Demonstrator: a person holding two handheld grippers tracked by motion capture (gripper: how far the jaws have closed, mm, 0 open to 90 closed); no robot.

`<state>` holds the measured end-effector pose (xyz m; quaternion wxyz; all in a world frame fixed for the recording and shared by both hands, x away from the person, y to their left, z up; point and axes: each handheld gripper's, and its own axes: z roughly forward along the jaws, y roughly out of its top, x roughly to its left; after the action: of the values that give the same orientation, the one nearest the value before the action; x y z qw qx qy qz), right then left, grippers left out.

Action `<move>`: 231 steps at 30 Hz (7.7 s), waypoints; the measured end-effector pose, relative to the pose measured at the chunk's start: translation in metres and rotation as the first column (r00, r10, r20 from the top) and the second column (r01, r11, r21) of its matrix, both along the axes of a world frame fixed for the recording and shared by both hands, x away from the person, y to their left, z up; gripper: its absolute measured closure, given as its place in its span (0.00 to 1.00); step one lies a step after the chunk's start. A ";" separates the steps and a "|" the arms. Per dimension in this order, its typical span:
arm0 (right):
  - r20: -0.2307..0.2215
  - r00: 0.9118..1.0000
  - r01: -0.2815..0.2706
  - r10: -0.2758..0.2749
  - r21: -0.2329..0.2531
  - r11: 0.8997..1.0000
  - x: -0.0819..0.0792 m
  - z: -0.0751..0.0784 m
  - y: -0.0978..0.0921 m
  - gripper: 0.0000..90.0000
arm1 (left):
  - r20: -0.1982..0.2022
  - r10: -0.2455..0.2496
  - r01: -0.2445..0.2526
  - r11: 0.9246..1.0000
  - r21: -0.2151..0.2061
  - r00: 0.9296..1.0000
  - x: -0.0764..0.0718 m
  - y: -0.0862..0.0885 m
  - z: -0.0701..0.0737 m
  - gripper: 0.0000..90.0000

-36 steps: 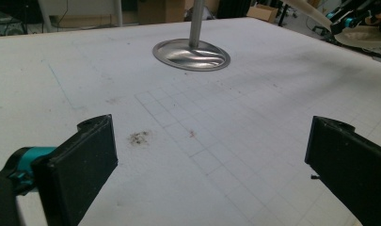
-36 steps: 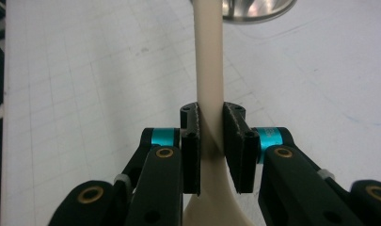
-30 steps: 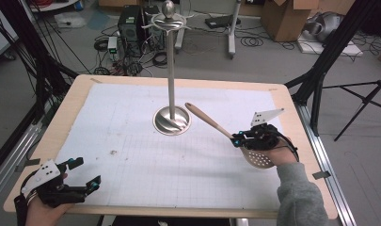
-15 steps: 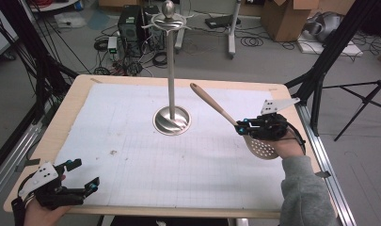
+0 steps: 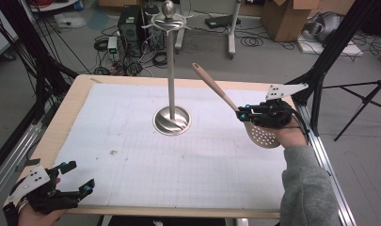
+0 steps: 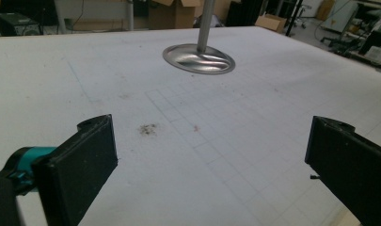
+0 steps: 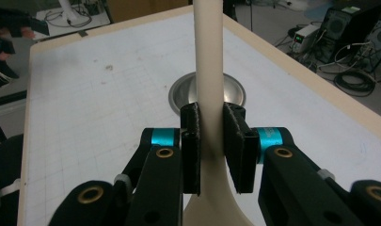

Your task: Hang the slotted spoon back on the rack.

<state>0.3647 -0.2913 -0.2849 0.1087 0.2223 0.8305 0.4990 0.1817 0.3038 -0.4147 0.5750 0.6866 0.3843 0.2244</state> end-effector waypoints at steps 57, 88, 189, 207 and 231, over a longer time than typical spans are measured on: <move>0.098 0.995 0.006 -0.022 0.164 0.987 0.006 0.045 0.013 0.86 | 0.021 0.021 -0.021 1.000 0.013 1.000 -0.010 0.008 0.005 0.03; 0.074 0.997 0.023 -0.034 0.147 0.989 0.015 0.043 0.029 0.86 | 0.022 0.033 -0.033 0.999 0.014 0.999 -0.013 0.010 0.006 0.03; -0.004 0.996 0.093 -0.093 0.048 0.995 0.056 0.009 0.133 0.86 | 0.046 0.115 -0.115 0.993 0.012 0.992 -0.035 0.028 0.011 0.03; -0.001 0.995 0.095 -0.095 0.060 0.994 0.059 0.006 0.139 0.85 | 0.050 0.114 -0.115 0.993 0.020 0.992 -0.037 0.025 0.010 0.03; 0.051 0.988 0.141 -0.145 0.078 0.987 0.040 -0.004 0.124 0.27 | 0.057 0.084 -0.085 0.996 0.003 0.995 -0.020 0.023 0.012 0.03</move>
<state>0.4048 -0.1674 -0.2885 0.1594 0.2711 0.7898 0.5266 0.1617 0.3267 -0.4024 0.5737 0.6647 0.3958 0.2690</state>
